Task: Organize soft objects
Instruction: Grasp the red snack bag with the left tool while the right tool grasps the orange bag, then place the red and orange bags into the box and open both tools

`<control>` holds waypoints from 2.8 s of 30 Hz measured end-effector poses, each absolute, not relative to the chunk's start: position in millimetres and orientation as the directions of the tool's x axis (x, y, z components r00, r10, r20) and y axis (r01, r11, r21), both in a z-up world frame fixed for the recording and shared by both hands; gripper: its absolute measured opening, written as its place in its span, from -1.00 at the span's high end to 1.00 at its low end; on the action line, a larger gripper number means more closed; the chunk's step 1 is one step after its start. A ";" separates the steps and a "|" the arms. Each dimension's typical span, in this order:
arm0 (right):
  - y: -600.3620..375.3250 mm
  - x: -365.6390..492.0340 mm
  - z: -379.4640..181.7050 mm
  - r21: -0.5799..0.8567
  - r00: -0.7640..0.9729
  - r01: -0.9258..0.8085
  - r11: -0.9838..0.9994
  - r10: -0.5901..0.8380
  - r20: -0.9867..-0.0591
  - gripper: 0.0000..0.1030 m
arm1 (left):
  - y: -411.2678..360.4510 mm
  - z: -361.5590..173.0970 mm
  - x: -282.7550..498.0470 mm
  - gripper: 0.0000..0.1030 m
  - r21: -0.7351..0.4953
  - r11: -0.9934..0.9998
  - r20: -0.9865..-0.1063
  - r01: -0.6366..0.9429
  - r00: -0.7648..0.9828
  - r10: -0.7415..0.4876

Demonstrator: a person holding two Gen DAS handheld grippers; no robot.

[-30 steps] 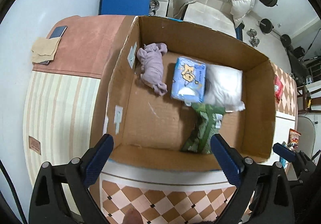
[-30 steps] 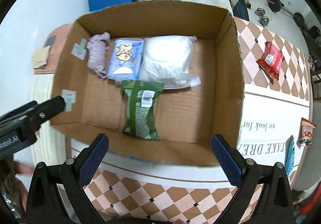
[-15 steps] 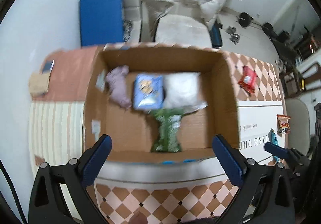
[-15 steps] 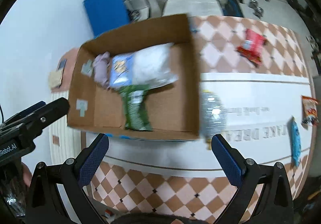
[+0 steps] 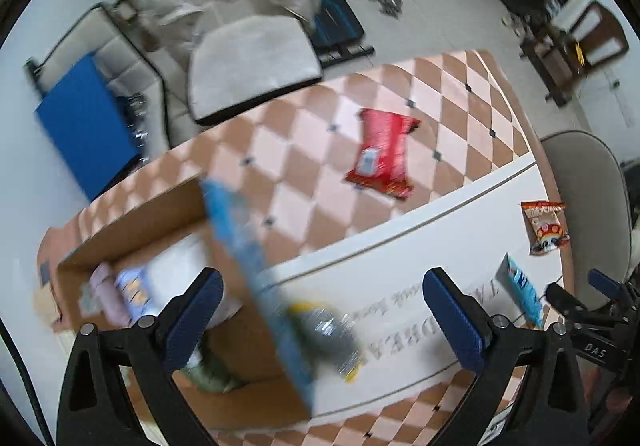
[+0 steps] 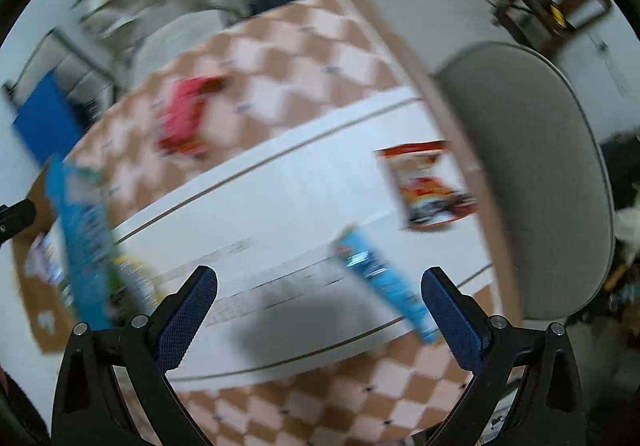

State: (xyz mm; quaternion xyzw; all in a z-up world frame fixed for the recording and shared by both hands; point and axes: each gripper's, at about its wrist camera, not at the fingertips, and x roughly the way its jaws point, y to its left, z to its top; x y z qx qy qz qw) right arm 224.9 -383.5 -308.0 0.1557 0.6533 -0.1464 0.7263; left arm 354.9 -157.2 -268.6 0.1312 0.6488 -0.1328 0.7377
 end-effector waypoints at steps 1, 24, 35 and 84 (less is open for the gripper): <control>-400.1 227.0 -315.3 0.025 0.089 0.433 0.901 -0.015 -0.996 -1.00 | -171.7 -277.4 365.5 -0.98 0.030 0.925 -0.993 0.379 0.116 -0.016; -495.7 270.3 -440.5 -0.101 -0.137 0.417 0.903 -0.047 -0.989 0.03 | -280.2 -435.5 455.8 0.12 0.067 0.888 -0.983 0.455 -0.124 0.138; -478.9 265.0 -389.5 0.100 -0.023 0.478 0.873 0.126 -0.992 0.39 | -226.8 -351.6 402.1 0.16 -0.051 0.925 -0.998 0.376 -0.038 -0.040; 73.1 285.6 -352.5 0.352 -0.122 -0.142 0.925 0.336 -0.934 -0.18 | 211.2 -324.1 266.1 0.07 -0.009 0.996 -0.995 -0.090 -0.095 -0.018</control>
